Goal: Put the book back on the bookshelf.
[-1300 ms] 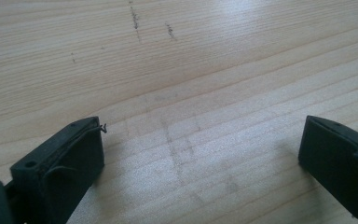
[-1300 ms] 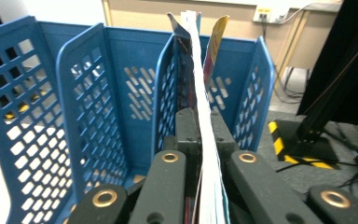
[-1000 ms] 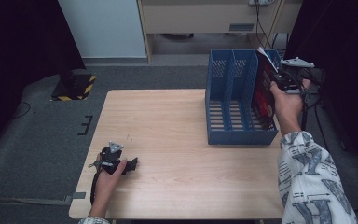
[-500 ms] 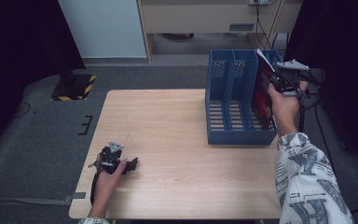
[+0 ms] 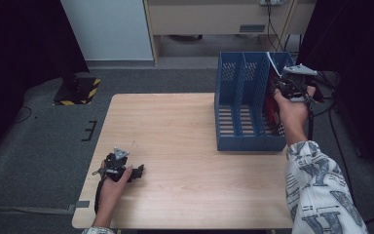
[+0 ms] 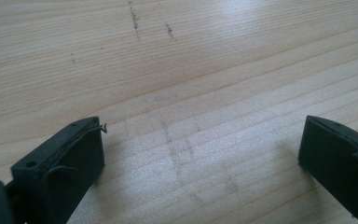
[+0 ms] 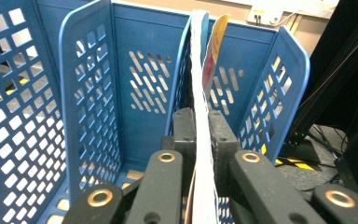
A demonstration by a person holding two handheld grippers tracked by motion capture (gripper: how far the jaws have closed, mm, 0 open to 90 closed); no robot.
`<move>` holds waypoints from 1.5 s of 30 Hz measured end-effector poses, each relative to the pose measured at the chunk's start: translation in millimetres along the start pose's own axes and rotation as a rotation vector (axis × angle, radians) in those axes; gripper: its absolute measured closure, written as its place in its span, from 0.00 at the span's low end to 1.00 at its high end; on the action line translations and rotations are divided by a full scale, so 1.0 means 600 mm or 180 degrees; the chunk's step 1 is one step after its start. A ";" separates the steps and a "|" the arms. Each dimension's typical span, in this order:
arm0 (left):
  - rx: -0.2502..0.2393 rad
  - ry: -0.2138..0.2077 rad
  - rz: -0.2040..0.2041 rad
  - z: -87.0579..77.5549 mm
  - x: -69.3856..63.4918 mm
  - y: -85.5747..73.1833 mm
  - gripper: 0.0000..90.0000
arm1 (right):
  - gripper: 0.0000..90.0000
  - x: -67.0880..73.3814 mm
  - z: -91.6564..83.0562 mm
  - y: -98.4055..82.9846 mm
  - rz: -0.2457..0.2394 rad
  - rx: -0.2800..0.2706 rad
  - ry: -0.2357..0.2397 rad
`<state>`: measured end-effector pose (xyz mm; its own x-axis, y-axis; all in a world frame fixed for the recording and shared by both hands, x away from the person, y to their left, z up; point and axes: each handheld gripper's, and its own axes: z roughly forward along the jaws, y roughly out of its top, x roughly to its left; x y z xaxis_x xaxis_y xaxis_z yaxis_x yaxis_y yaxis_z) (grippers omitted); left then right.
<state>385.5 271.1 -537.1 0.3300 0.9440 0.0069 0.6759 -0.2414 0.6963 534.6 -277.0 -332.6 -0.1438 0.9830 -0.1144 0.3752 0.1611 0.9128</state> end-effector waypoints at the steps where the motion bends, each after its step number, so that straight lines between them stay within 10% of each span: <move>1: 0.0000 0.0000 0.0000 0.000 0.000 0.000 0.00 | 0.93 0.000 -0.001 0.000 0.0023 0.0000 0.0015; 17: 0.0000 0.0000 0.0000 0.000 0.000 0.000 0.00 | 0.68 0.005 -0.011 0.001 0.0074 -0.0077 0.0233; 34: -0.0001 -0.0001 0.0000 0.000 0.000 0.000 0.00 | 0.15 0.011 -0.039 -0.002 0.0006 -0.0197 0.0325; 45: -0.0002 0.0001 0.0001 0.000 0.000 0.000 0.00 | 0.05 0.007 -0.062 -0.017 0.0080 -0.0170 0.0429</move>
<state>385.5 271.0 -537.1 0.3301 0.9439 0.0073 0.6755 -0.2417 0.6967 495.9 -278.0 -328.0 -0.2581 0.9652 -0.0409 0.3315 0.1282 0.9347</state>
